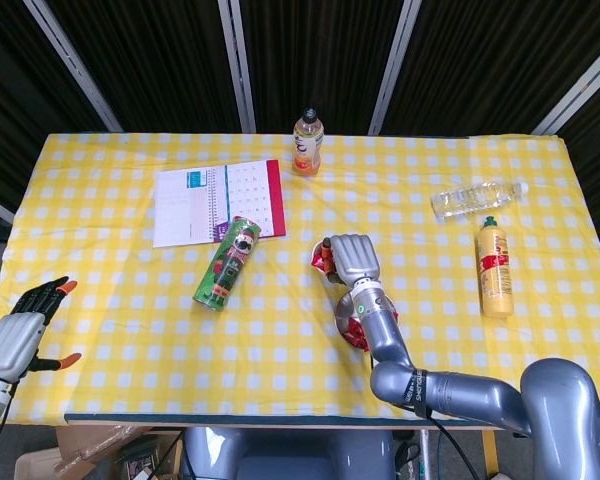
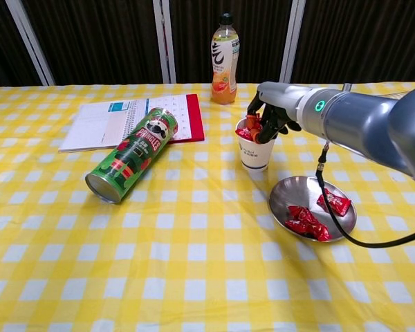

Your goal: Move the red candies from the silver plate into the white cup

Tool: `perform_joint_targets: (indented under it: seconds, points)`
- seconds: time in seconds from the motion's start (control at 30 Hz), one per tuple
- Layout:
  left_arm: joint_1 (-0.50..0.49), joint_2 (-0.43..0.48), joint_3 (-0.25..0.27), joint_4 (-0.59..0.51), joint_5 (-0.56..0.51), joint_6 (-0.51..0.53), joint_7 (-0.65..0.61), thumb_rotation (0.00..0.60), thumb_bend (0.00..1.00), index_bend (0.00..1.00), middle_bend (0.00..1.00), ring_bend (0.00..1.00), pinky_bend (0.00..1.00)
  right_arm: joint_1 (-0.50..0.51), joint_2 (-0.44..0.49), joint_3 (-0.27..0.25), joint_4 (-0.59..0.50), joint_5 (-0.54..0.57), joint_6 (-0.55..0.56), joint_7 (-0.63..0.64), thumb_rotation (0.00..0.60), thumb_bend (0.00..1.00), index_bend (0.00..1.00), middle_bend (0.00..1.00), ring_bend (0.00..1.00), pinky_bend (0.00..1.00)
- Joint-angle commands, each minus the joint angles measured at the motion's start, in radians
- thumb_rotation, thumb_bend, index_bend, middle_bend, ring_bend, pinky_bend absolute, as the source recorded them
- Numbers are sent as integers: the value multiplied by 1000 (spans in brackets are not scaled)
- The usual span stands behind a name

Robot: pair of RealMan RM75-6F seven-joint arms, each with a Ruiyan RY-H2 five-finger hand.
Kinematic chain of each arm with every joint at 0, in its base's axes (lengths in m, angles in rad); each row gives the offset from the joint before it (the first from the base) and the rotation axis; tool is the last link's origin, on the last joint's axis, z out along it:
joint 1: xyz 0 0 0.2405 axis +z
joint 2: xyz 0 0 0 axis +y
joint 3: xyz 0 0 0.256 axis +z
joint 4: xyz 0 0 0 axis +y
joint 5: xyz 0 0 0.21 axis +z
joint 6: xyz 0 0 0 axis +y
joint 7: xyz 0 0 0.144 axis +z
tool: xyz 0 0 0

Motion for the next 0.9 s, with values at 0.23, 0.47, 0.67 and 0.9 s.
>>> perform_joint_targets:
  seconds: [0.23, 0.47, 0.67, 0.9]
  points:
    - [-1, 0, -2, -7, -4, -1, 7, 600, 28, 0, 0, 0, 0, 0, 8, 0, 1, 16, -6, 1, 600, 582, 370, 764, 796, 849]
    - [0, -1, -2, -3, -5, -1, 4, 600, 28, 0, 0, 0, 0, 3, 13, 4, -3, 22, -10, 6, 600, 581, 367, 764, 796, 849]
    - [0, 0, 0, 3, 0, -2, 0, 600, 28, 0, 0, 0, 0, 3, 30, 0, -35, 23, -3, -3, 600, 580, 341, 764, 796, 849]
    - [0, -1, -1, -6, 4, 3, 10, 600, 28, 0, 0, 0, 0, -1, 42, 1, -59, 18, 12, 3, 600, 581, 336, 764, 796, 849]
